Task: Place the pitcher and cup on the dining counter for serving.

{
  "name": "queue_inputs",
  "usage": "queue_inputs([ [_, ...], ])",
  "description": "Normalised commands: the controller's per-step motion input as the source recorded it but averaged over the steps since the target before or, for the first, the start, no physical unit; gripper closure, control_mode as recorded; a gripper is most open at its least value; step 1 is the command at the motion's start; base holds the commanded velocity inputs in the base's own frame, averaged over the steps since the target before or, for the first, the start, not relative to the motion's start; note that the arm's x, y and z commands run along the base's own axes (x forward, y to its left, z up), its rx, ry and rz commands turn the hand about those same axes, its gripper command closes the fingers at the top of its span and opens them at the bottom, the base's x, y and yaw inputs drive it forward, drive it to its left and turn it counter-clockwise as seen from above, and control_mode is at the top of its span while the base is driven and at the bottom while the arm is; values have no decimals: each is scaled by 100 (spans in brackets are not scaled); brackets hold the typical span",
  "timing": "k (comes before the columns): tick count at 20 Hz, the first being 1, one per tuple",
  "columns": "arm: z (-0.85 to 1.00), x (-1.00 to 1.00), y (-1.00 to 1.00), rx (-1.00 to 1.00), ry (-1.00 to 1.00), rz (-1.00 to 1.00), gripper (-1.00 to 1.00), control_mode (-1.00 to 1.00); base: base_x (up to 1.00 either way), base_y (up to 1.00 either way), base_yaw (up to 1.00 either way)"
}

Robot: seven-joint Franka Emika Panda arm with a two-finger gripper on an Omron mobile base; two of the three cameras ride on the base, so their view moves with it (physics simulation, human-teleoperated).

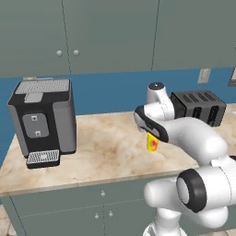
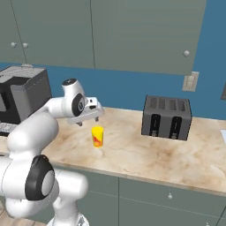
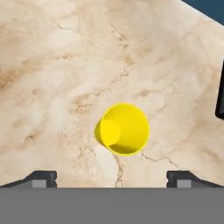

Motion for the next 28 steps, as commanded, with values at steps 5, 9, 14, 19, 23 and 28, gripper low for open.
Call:
queue_inputs([
  [5, -24, 0, 3, 1, 11, -1, -100, -100, 0, 0, 0],
  [9, -11, 3, 0, 7, 10, -2, -100, -100, 0, 0, 0],
  [14, -3, 16, 0, 6, 8, -4, -100, -100, 0, 0, 0],
  [19, -24, 17, 0, 4, 2, -5, -100, -100, 0, 0, 0],
  [23, -31, 14, 0, 1, 0, -4, -100, -100, 0, 0, 0],
  [28, -38, 4, 0, 0, 1, -4, -100, -100, 0, 0, 0],
])
